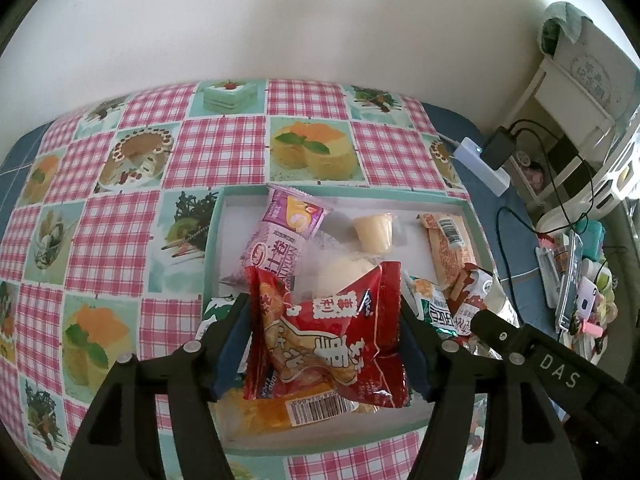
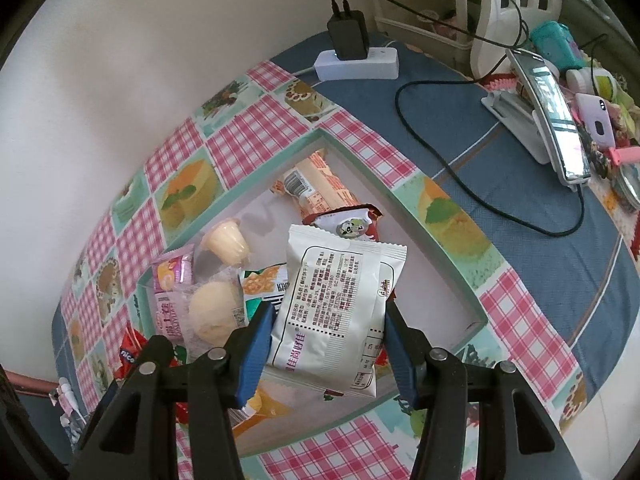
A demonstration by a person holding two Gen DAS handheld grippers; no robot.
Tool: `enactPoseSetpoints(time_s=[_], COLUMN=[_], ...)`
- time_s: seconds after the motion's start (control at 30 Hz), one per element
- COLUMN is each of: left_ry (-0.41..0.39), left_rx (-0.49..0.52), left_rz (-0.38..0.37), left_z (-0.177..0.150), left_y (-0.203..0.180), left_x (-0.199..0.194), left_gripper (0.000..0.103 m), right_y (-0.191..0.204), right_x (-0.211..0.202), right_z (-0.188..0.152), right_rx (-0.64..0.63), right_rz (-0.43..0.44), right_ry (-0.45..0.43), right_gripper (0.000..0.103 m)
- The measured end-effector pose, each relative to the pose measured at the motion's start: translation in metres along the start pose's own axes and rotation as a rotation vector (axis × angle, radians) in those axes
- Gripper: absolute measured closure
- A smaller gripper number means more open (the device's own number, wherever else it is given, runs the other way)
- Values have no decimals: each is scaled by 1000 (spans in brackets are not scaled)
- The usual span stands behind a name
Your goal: Organize snacks
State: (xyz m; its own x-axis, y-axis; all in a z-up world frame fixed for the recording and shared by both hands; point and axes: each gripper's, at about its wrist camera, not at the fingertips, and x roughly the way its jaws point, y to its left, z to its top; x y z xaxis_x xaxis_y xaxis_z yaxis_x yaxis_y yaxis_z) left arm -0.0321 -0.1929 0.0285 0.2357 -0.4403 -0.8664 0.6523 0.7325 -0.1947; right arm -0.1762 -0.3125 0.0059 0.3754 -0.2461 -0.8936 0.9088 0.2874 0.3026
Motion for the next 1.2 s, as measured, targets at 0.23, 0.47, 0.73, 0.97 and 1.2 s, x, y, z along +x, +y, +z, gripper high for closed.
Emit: enactPoseSetpoints(time_s=[0.23, 0.47, 0.73, 0.97, 1.2], left_ry=[2, -10, -42, -38, -30], left_rx=[-29, -45, -77, -116, -147], left_rz=[-2, -31, 13, 193, 274], left_z=[1, 1, 3, 2, -3], left_y=[9, 15, 24, 53, 74], left_x=[-4, -12, -22, -21, -22], left_gripper=[31, 19, 19, 18, 17], right_y=[3, 6, 8, 22, 32], right_x=[1, 2, 4, 9, 10], right_z=[0, -1, -2, -10, -16], right_rx=[-13, -36, -57, -119, -174], right_rz=[-6, -9, -18, -33, -34], right_ry=[3, 10, 15, 32, 32], right_gripper=[46, 46, 46, 44, 37])
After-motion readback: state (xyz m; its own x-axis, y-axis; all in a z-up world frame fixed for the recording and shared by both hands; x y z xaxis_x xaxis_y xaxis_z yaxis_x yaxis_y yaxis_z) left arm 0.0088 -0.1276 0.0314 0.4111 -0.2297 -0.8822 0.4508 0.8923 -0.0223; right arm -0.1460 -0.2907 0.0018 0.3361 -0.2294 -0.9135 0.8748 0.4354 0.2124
